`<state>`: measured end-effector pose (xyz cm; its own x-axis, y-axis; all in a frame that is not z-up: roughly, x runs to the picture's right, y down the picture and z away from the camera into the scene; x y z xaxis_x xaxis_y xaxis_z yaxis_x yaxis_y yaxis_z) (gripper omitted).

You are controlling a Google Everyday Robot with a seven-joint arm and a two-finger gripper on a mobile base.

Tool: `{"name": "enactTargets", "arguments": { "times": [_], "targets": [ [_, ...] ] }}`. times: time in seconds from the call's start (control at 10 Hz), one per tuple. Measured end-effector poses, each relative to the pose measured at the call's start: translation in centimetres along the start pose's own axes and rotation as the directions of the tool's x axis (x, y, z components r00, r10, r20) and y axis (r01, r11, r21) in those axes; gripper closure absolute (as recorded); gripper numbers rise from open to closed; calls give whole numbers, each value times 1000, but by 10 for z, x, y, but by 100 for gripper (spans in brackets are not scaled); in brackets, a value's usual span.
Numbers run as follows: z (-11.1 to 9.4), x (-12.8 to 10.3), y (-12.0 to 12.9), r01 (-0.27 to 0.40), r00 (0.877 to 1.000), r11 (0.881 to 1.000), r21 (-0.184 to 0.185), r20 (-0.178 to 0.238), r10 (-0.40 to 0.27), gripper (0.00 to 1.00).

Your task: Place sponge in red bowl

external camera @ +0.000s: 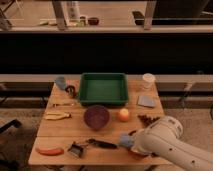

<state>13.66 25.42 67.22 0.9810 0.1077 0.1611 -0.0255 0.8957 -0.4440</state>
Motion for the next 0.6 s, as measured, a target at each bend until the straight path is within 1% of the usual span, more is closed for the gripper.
{"name": "enactTargets", "arguments": {
  "times": [0.1, 0.2, 0.3, 0.6],
  "targets": [
    [3, -1, 0, 0, 1000, 1000, -1, 16, 0, 99],
    [5, 0, 0, -4, 999, 1000, 2, 45, 4, 100],
    [4, 1, 0, -7, 998, 1000, 6, 59, 7, 100],
    [-1, -3, -3, 13, 996, 999, 41, 88, -17, 100]
  ]
}}
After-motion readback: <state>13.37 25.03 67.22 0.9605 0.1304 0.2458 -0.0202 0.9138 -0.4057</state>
